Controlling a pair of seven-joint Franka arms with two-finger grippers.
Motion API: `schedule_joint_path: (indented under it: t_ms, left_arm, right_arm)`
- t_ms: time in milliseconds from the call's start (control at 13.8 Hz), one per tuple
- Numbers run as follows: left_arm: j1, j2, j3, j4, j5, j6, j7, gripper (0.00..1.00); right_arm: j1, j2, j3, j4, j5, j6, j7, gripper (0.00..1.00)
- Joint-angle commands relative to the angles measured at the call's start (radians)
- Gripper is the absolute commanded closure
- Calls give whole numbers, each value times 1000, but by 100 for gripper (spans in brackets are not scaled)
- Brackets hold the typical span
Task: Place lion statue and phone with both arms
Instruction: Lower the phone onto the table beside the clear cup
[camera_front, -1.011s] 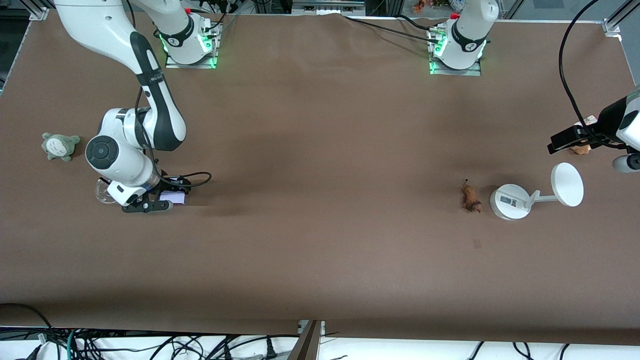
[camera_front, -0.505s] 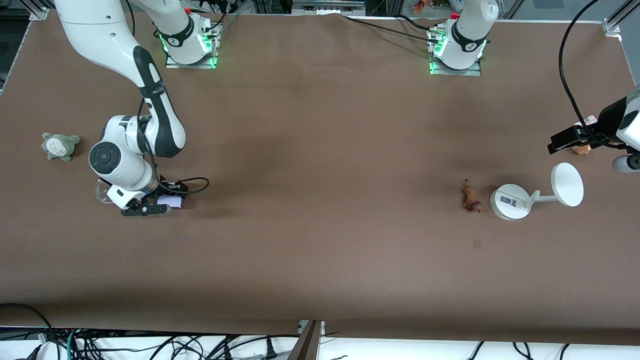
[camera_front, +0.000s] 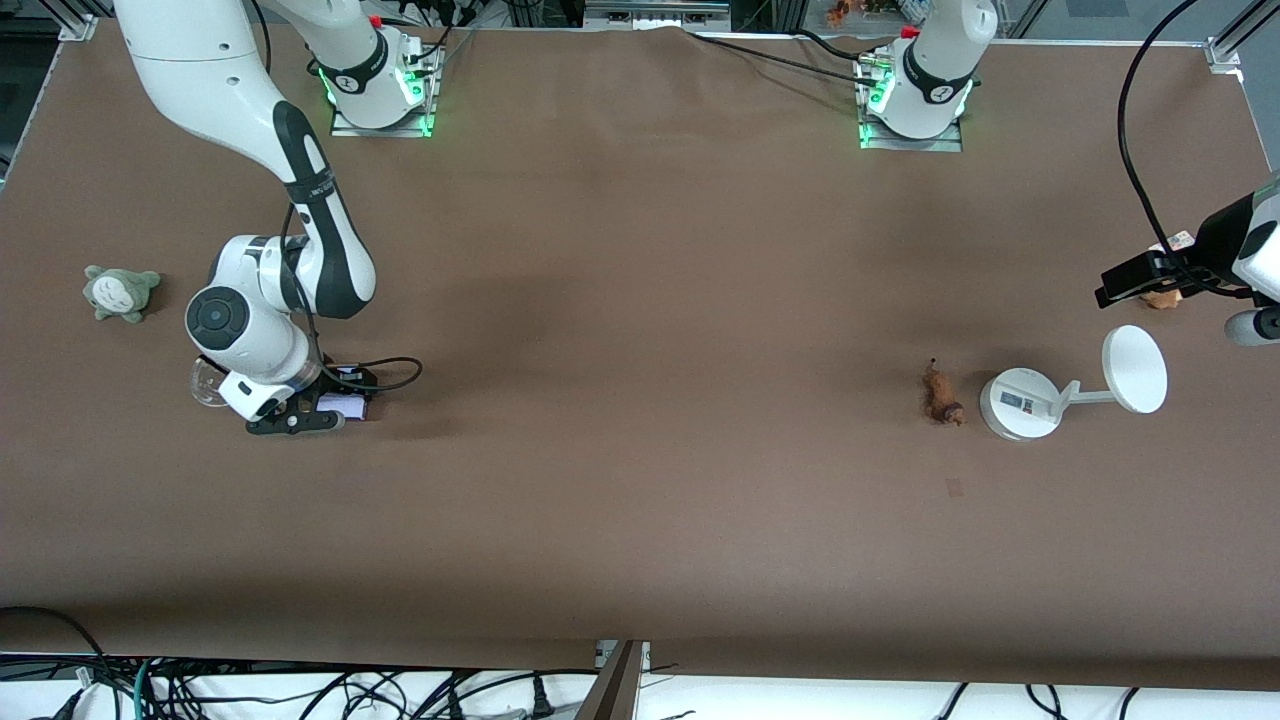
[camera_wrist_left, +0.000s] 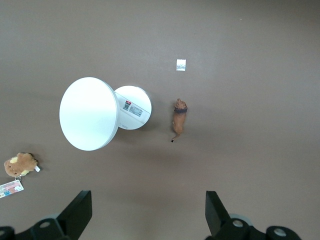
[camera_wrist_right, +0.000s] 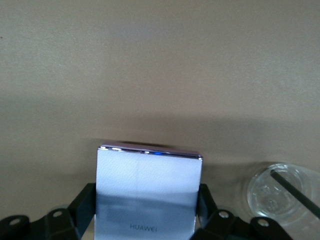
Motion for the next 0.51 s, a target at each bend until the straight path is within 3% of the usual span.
schedule_joint_path:
  t_ms: [0, 433]
  left_arm:
    - [8, 19, -7, 37, 12, -23, 20, 0]
    - [8, 19, -7, 37, 12, -22, 20, 0]
  right_arm:
    - [-11, -6, 6, -17, 29, 26, -31, 21]
    - [-9, -9, 6, -14, 29, 25, -31, 13]
